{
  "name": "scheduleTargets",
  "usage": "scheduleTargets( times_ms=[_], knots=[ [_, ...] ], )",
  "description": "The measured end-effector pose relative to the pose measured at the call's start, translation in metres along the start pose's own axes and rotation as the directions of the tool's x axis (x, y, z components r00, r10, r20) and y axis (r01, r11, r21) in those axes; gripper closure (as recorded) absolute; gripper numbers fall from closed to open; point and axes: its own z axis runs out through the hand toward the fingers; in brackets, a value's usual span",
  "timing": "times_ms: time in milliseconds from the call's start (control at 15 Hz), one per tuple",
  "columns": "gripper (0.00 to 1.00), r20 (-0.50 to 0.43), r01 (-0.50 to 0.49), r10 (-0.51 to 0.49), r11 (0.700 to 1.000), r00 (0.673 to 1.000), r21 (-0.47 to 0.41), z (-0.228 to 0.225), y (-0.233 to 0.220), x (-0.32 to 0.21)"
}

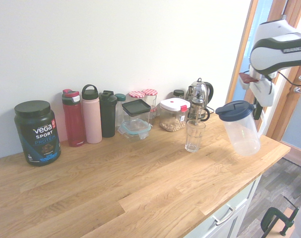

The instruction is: Pour me some water

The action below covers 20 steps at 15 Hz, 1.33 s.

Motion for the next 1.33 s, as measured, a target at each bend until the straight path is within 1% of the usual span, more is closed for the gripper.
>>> scheduleTargets(
  times_ms=[200,333,467,600,800,1000,1133,1333],
  knots=[
    [1.00,0.057,0.042,-0.035,0.989,0.998,-0.140,-0.045,-0.021,0.017],
    [1.00,0.102,0.089,-0.066,0.966,0.993,-0.243,-0.066,-0.041,0.026],
    [1.00,0.150,0.134,-0.088,0.934,0.985,-0.332,-0.067,-0.052,0.042],
    [1.00,0.192,0.156,-0.086,0.907,0.978,-0.391,-0.059,-0.061,0.061],
    [1.00,0.223,0.184,-0.096,0.889,0.970,-0.419,-0.044,-0.086,0.091],
    [1.00,0.253,0.213,-0.106,0.871,0.961,-0.443,-0.034,-0.106,0.109],
    [1.00,0.264,0.219,-0.103,0.860,0.959,-0.461,-0.036,-0.107,0.113],
    [1.00,0.266,0.219,-0.101,0.858,0.959,-0.465,-0.039,-0.108,0.113]
  ],
)
